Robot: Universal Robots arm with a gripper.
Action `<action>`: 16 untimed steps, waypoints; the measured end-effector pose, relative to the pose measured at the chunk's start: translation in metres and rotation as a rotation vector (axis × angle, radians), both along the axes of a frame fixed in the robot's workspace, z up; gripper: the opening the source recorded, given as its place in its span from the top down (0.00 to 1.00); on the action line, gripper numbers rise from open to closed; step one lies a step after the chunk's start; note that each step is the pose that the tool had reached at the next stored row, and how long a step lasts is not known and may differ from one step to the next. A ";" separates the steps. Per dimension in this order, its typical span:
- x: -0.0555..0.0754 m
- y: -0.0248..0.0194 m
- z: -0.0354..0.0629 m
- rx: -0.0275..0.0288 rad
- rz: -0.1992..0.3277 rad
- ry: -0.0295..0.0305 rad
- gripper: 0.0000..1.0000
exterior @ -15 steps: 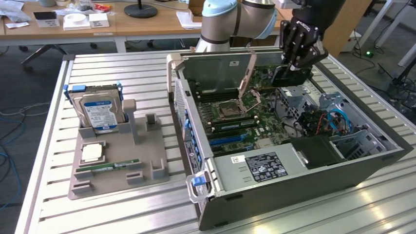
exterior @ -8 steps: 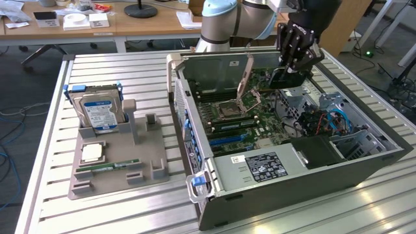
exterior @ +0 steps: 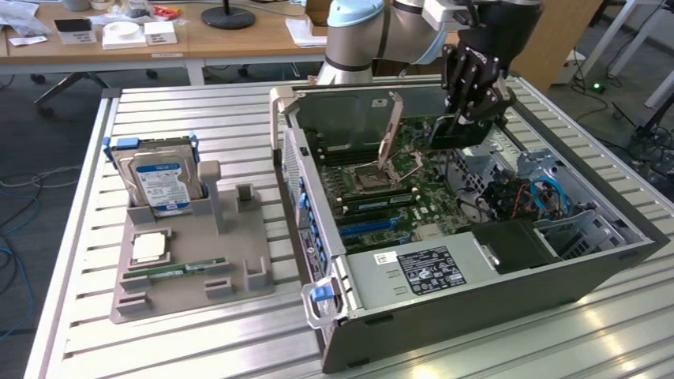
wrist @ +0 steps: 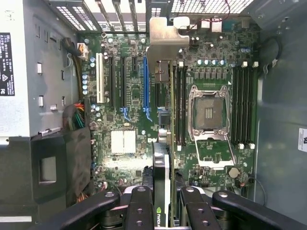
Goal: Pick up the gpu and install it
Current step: 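Insert the gpu into the slot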
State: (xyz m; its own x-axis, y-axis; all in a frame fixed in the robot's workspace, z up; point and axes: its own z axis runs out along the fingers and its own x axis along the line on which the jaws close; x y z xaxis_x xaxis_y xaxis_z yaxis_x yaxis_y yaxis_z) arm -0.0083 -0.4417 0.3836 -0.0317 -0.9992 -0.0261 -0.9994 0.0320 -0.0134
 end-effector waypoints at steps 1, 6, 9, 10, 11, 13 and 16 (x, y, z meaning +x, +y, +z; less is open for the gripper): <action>0.000 0.0000 -0.0015 0.0001 0.000 0.0000 0.73; -0.001 0.0000 -0.0034 -0.0001 0.000 0.0001 0.73; -0.001 0.0000 -0.0035 0.0000 0.000 0.0000 0.73; -0.001 0.0000 -0.0035 0.0000 0.000 0.0000 0.73; -0.001 0.0000 -0.0035 0.0001 0.000 0.0000 0.73; -0.001 0.0000 -0.0052 0.0005 0.000 -0.0002 0.73; -0.001 0.0000 -0.0090 0.0002 0.000 0.0000 0.73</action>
State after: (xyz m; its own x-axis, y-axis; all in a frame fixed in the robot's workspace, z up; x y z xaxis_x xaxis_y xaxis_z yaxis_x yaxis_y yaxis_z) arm -0.0092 -0.4417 0.3746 -0.0317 -0.9992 -0.0263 -0.9994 0.0321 -0.0134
